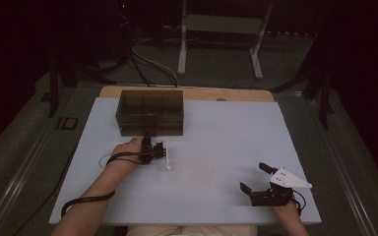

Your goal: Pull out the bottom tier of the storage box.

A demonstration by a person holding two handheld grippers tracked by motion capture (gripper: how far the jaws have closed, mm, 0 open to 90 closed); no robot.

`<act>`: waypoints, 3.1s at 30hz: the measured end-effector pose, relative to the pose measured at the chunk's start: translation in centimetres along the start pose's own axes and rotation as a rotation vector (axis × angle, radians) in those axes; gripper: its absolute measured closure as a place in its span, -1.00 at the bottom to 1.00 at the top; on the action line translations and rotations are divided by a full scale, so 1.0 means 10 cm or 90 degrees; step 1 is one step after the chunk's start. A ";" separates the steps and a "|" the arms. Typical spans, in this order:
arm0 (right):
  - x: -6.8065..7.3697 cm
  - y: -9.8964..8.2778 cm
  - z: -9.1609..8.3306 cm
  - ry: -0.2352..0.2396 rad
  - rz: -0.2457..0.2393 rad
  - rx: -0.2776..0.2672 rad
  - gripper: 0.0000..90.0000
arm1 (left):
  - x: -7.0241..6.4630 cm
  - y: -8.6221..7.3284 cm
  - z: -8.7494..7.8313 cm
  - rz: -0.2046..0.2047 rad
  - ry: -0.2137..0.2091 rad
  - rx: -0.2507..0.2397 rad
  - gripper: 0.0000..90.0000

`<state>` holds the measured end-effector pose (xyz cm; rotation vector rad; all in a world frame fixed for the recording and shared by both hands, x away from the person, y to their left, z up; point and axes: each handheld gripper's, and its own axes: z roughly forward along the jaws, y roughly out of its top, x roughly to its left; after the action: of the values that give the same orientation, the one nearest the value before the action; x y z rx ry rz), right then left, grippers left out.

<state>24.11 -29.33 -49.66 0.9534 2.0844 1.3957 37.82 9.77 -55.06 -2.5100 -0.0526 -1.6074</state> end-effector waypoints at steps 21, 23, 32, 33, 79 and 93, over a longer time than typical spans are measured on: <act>-0.01 -0.01 0.01 -0.003 0.002 0.004 -1.00 | -0.02 -0.01 -0.04 0.001 -0.001 0.003 0.82; -0.01 -0.01 0.01 -0.004 0.003 0.005 -1.00 | -0.02 -0.01 -0.04 -0.003 -0.004 0.001 0.82; 0.00 0.00 0.01 -0.006 0.001 0.004 -1.00 | 0.02 -0.01 -0.03 0.003 -0.017 -0.002 0.81; 0.00 0.00 0.01 -0.005 0.002 0.004 -1.00 | 0.02 -0.01 -0.03 0.004 -0.019 -0.001 0.81; 0.00 -0.01 0.02 -0.003 0.001 0.009 -1.00 | 0.53 -0.41 -0.18 -0.130 -0.252 -0.093 -0.45; 0.01 -0.01 0.03 -0.001 -0.004 0.014 -1.00 | 0.63 -0.52 -0.15 -0.135 -0.327 -0.097 -0.92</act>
<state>24.22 -29.10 -49.91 0.9553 2.1041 1.3718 38.50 14.29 -48.14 -3.0606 -0.2742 -1.0109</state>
